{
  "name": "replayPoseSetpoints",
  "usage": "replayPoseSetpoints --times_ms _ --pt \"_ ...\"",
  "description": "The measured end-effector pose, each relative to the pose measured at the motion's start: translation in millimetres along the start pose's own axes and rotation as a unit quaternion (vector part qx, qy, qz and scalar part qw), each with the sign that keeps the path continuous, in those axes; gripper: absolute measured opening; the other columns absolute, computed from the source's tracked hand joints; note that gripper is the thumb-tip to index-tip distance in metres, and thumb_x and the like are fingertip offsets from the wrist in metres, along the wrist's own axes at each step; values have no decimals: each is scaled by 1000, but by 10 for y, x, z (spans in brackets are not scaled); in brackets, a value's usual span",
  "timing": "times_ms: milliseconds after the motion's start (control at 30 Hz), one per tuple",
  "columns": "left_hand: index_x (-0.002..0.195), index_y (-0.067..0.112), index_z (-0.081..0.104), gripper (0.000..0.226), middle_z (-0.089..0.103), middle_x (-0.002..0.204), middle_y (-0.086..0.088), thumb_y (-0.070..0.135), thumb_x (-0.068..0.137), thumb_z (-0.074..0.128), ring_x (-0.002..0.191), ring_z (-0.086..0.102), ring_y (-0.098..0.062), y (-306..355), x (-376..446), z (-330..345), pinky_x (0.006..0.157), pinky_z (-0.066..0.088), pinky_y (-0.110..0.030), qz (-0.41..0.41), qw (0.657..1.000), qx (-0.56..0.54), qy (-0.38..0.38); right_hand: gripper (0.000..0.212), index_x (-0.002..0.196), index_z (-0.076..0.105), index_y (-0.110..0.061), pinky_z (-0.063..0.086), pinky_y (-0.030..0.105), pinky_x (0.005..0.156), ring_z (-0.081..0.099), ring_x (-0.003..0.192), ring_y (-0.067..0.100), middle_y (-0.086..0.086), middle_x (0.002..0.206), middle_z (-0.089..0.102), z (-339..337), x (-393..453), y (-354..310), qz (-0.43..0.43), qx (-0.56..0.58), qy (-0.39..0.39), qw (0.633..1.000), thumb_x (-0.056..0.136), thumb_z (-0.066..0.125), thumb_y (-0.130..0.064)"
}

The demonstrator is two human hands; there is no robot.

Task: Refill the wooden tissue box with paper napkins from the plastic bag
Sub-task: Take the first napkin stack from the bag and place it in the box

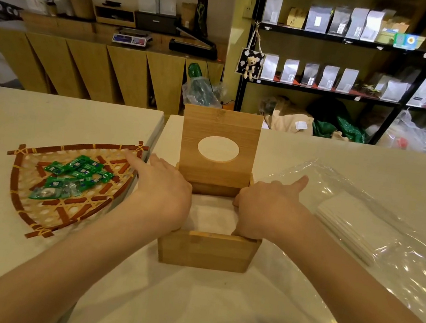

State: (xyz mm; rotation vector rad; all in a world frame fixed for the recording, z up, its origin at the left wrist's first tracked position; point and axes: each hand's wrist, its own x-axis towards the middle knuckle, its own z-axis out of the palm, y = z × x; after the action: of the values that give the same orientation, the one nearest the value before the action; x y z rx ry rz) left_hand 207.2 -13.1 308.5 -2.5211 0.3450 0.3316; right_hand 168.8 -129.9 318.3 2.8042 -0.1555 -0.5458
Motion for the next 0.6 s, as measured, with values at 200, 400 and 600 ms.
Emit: replayPoseSetpoints --times_ms 200,400,600 --pt "131 17 44 50 35 143 -20 28 85 59 138 16 -44 -52 3 -27 104 9 -72 18 998 -68 -1 18 97 61 -19 6 72 103 41 117 33 3 85 45 59 -47 46 -2 97 62 993 83 57 -31" --pt "127 10 45 46 37 141 -22 25 85 55 137 14 -47 8 -138 -84 102 9 -73 -7 997 -75 14 13 90 59 -16 5 76 100 55 100 33 1 72 46 23 -45 -11 17 77 69 994 79 55 -10" --pt "122 13 50 38 44 135 -17 24 86 53 137 15 -47 -9 -147 -40 101 6 -75 -6 993 -114 15 14 70 48 -14 2 76 99 57 96 33 2 67 47 78 -17 -50 43 73 99 991 78 56 -7"
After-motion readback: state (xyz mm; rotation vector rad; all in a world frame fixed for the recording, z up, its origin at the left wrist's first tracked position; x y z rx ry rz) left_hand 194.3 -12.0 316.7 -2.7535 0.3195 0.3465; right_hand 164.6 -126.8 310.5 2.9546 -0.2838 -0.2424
